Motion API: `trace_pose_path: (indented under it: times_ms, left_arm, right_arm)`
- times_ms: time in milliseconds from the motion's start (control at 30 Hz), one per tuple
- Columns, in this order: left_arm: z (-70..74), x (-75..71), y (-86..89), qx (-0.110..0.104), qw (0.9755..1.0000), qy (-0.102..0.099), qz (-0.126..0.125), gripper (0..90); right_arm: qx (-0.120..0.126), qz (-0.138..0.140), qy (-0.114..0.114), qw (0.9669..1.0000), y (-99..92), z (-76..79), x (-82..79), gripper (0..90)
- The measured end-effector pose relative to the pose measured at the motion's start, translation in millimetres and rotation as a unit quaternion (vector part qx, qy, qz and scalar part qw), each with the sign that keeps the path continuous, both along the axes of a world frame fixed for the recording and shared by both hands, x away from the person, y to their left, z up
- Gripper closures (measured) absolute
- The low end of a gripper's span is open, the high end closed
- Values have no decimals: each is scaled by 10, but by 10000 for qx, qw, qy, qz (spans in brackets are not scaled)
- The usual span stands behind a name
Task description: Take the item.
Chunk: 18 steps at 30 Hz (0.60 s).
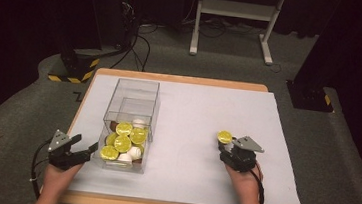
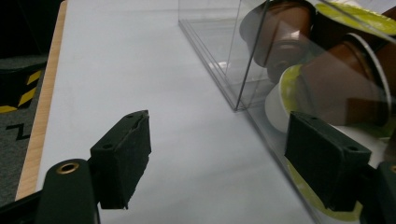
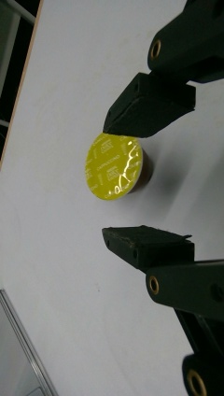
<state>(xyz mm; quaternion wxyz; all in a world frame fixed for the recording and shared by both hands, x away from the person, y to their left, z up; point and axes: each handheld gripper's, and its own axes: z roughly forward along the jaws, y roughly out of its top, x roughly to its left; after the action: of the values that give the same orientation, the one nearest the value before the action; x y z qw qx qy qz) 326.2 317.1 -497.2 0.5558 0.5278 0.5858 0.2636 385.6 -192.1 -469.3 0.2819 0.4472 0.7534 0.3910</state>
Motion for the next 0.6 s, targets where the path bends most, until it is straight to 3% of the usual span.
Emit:
trace_pose_path:
  times_ms: [200,267,467,533,600]
  left_arm:
    - [57,-23,-26,62,10000,24,-57,230]
    - [79,-55,-14,144,9999,18,-12,229]
    - [176,-124,-26,95,9999,-41,118,224]
    - [185,-170,-26,281,9996,-3,84,221]
    - [188,-194,-25,250,9997,9,82,218]
  right_arm:
    - [8,40,-31,10000,-34,-26,-120,439]
    - [-3,61,-64,10000,-46,-42,-170,439]
    - [105,43,1,9999,-103,-128,-216,458]
    - [125,25,12,9999,-105,-133,-224,460]
    - [124,32,-2,9999,-110,-135,-224,463]
